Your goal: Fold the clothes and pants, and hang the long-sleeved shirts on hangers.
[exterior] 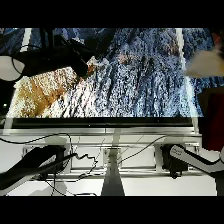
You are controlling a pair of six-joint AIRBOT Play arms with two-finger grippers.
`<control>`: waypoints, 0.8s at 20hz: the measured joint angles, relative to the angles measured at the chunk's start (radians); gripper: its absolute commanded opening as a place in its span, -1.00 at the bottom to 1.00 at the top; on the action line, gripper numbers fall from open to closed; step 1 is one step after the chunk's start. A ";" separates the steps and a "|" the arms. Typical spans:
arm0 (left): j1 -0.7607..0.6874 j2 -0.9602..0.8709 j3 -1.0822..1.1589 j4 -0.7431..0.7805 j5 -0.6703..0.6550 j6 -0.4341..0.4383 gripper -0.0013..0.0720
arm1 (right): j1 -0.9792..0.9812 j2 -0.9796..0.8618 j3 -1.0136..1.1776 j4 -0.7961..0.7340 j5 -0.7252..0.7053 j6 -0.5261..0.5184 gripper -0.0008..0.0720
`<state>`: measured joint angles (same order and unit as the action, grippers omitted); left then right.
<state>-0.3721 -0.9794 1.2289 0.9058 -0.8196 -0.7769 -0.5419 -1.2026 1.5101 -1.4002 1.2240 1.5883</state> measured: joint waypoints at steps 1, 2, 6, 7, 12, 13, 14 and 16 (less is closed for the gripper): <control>0.000 0.005 0.000 0.004 0.000 0.000 -0.68 | -0.071 0.025 0.000 -0.029 0.036 0.030 -0.95; 0.000 0.010 0.000 0.006 0.001 0.000 -0.68 | -0.145 0.048 0.000 -0.058 0.077 0.067 -0.95; 0.000 0.018 0.000 0.010 0.003 0.000 -0.68 | -0.380 0.093 -0.001 -0.140 0.244 0.160 -0.95; 0.000 0.018 0.000 0.009 0.003 0.000 -0.68 | -0.423 0.098 -0.002 -0.148 0.280 0.172 -0.94; 0.000 0.019 0.000 0.007 0.003 0.000 -0.68 | -0.507 0.108 -0.002 -0.164 0.321 0.197 0.91; 0.000 0.019 0.000 0.007 0.003 0.000 -0.68 | -0.513 0.109 -0.002 -0.161 0.317 0.201 0.90; 0.000 0.019 0.000 0.007 0.003 0.000 -0.68 | -0.518 0.109 -0.002 -0.153 0.314 0.202 0.74; 0.000 0.019 0.000 0.006 0.003 -0.001 -0.68 | -0.515 0.108 -0.002 -0.122 0.306 0.204 -0.56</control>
<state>-0.3721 -0.9600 1.2289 0.9123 -0.8169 -0.7776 -1.0569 -1.0943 1.5082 -1.5219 1.5303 1.7924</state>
